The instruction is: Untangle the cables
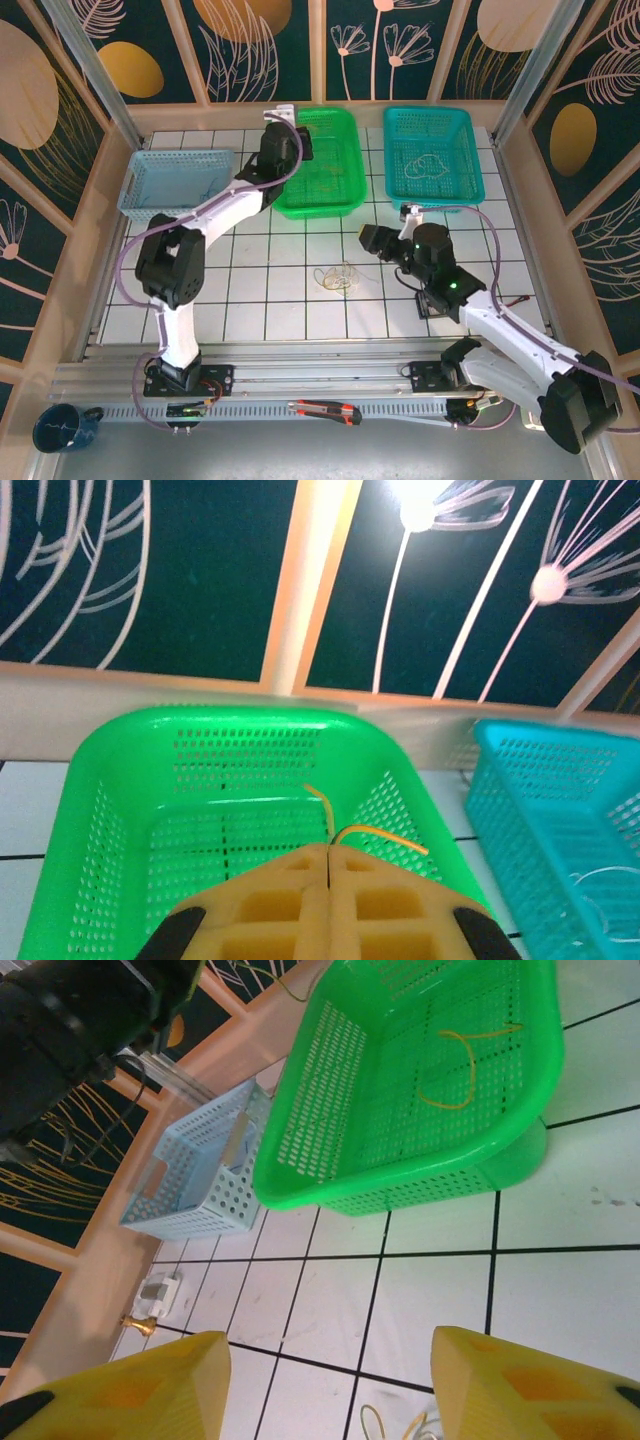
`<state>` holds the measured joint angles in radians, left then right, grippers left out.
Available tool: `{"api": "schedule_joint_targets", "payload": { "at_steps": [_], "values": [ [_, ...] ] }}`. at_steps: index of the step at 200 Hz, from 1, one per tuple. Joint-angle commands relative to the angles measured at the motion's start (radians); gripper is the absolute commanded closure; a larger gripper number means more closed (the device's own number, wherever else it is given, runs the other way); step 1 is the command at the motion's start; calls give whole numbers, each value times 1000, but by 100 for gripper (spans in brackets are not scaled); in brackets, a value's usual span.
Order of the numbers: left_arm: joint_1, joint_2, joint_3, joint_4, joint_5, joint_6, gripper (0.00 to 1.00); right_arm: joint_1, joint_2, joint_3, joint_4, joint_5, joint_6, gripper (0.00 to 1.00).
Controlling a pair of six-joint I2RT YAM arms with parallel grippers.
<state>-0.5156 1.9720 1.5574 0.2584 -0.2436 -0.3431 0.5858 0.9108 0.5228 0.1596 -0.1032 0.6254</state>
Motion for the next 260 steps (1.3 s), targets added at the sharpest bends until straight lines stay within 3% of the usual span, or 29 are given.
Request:
{"api": "schedule_joint_targets", "payload": {
  "at_steps": [1, 13, 24, 42, 68, 124, 187, 222, 260],
  "values": [
    [6, 51, 110, -93, 13, 56, 87, -8, -34, 44, -62, 23, -23, 42],
    [8, 70, 150, -124, 7, 64, 49, -10, -43, 49, -77, 26, -26, 42],
    [9, 73, 173, -142, -1, 69, 31, -11, -52, 52, -89, 31, -30, 42],
    [8, 62, 202, -165, -6, 77, 15, -12, -65, 57, -104, 39, -32, 41],
    [8, 24, 209, -183, 8, 89, 5, -14, -71, 65, -114, 45, -35, 41],
    [8, -156, 25, -183, 132, 29, 1, -12, -31, 41, -111, 21, -36, 40],
    [-11, -479, -462, -149, 341, -103, 1, 84, 45, -28, -111, 54, -42, 38],
    [-113, -581, -667, -229, 281, -64, 2, 178, 122, -61, -86, 102, -20, 38],
    [-224, -554, -781, -289, 189, -45, 9, 229, 216, -88, -43, 157, 24, 38]
  ]
}}
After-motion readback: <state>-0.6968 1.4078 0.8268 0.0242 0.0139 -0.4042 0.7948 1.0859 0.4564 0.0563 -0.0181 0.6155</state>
